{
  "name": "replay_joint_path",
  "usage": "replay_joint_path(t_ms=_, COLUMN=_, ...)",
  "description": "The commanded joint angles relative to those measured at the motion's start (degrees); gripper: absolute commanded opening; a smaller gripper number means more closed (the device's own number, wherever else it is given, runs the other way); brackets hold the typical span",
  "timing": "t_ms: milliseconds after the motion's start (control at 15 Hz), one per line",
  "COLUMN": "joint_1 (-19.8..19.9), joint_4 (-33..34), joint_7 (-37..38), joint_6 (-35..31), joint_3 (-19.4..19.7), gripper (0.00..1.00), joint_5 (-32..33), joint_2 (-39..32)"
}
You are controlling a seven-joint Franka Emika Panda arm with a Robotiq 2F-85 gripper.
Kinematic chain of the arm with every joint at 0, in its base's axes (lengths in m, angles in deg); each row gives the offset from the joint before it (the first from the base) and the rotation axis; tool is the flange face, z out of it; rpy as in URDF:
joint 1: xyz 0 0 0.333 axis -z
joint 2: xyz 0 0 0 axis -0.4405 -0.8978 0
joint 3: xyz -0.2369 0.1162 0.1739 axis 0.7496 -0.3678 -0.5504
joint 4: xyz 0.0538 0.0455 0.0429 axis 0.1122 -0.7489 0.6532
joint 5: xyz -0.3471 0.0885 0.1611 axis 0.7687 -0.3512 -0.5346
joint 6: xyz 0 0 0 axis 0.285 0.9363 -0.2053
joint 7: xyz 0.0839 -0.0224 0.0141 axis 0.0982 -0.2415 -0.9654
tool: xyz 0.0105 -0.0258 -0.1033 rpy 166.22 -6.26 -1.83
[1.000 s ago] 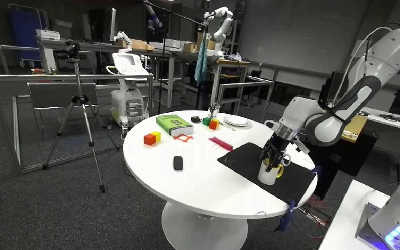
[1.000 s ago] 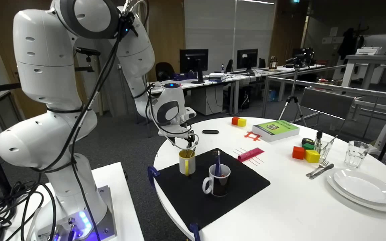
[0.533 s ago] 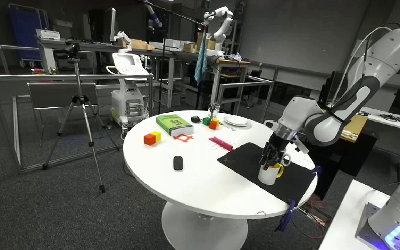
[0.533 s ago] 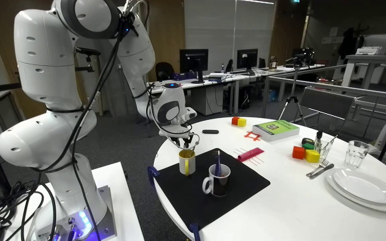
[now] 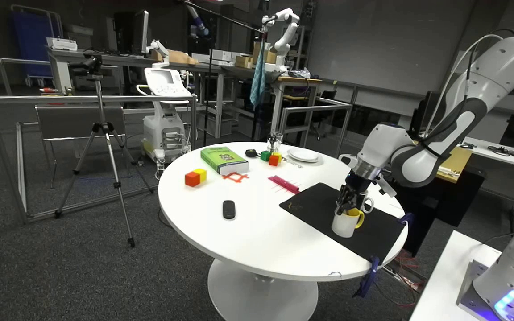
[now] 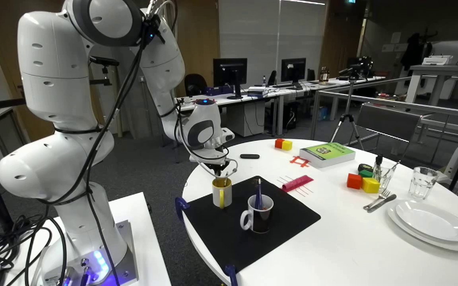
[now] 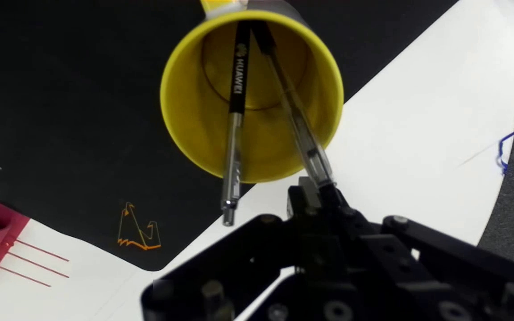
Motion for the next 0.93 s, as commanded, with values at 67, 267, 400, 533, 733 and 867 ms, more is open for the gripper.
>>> replay_joint_path(t_ms=67, joint_1=-0.92, joint_4=1.02, joint_7=-0.28, joint_6=1.47, joint_3=1.86, gripper=0.0, joint_5=1.52, joint_2=0.47)
replay_joint_path(t_ms=267, joint_1=-0.86, joint_4=0.87, joint_7=-0.41, joint_6=1.31, joint_3=1.82, gripper=0.0, joint_5=1.44, joint_2=1.02)
replay_joint_path(t_ms=400, joint_1=-0.55, joint_4=0.7, joint_7=-0.71, joint_6=1.49, joint_3=1.66, gripper=0.26, joint_5=1.45, joint_2=1.19)
replay_joint_path(t_ms=533, joint_1=-0.34, joint_4=0.57, joint_7=-0.71, joint_6=1.54, joint_3=1.73, gripper=0.34, joint_5=1.35, joint_2=1.32)
replay_joint_path(t_ms=733, joint_1=-0.01, joint_4=0.21, joint_7=-0.81, joint_6=1.59, joint_3=1.77, gripper=0.57, joint_5=1.15, joint_2=1.29)
replay_joint_path(t_ms=867, joint_1=0.05, joint_4=-0.02, joint_7=-0.86, joint_6=1.59, joint_3=1.71, gripper=0.72, joint_5=1.1, joint_2=1.45)
